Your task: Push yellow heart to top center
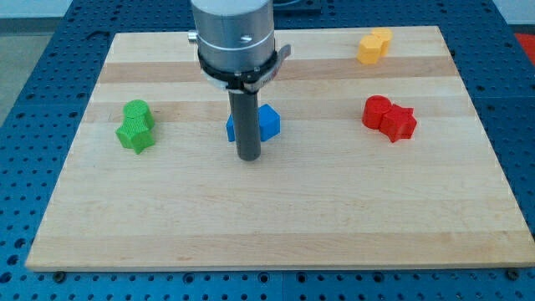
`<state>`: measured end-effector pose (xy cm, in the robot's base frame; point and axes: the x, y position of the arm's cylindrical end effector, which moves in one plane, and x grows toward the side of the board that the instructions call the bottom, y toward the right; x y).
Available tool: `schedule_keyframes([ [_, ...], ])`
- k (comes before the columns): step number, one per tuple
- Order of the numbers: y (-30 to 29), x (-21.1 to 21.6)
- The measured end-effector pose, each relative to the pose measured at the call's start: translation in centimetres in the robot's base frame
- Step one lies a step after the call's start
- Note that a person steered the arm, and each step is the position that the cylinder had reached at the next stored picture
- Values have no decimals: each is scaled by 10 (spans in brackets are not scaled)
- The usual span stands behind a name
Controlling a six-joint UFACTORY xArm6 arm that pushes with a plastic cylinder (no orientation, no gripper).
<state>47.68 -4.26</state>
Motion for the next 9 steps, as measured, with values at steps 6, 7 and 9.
schedule_keyframes([
  [6,59,-127],
  [7,79,-129],
  [9,202,-213],
])
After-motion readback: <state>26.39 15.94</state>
